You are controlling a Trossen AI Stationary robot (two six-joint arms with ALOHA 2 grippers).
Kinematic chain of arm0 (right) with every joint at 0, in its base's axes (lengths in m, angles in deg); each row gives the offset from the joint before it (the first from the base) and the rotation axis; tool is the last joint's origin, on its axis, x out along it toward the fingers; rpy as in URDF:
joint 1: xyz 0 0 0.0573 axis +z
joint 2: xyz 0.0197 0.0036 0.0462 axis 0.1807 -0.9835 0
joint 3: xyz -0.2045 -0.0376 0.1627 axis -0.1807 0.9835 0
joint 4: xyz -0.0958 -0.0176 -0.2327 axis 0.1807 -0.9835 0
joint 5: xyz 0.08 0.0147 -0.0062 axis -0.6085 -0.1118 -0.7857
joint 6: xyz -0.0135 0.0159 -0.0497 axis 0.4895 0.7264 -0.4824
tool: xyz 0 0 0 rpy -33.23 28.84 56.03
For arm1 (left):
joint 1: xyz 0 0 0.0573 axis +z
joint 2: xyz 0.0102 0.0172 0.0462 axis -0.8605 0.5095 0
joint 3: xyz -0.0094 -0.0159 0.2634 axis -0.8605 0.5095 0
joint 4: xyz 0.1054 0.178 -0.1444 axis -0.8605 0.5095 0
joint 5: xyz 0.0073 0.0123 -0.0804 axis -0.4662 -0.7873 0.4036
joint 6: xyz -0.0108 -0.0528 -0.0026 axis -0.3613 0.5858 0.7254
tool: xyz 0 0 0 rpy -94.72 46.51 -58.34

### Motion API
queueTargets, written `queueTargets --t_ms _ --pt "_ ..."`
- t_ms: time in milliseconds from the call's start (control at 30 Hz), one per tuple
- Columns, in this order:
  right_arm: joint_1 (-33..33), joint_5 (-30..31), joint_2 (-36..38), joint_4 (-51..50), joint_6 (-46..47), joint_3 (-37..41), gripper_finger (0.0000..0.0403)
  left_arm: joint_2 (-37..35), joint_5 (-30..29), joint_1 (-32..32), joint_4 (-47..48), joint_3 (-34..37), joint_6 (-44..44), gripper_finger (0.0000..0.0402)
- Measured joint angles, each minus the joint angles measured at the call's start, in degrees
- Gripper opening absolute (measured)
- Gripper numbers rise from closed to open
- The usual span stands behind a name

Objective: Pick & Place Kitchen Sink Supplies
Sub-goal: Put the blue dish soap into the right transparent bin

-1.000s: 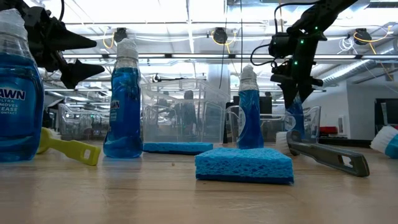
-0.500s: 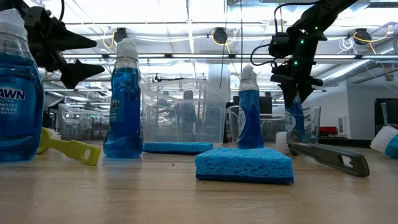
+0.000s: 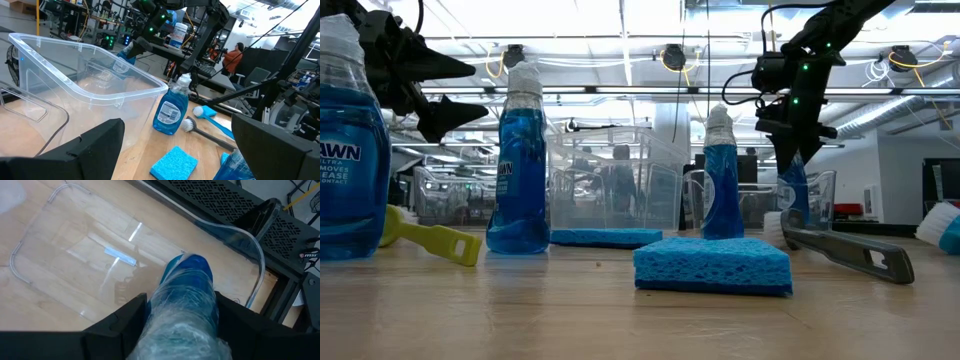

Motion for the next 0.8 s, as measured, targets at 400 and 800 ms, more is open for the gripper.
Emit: queueTargets --t_ms 400,800 --pt "0.0 0.2 0.1 0.3 0.0 0.0 0.0248 0.0 0.0 0.0 0.0 0.0 0.0 0.0365" --pt "0.0 0.5 0.1 1.1 -0.3 0.0 0.027 0.0 0.0 0.0 0.0 0.0 0.0 0.0365"
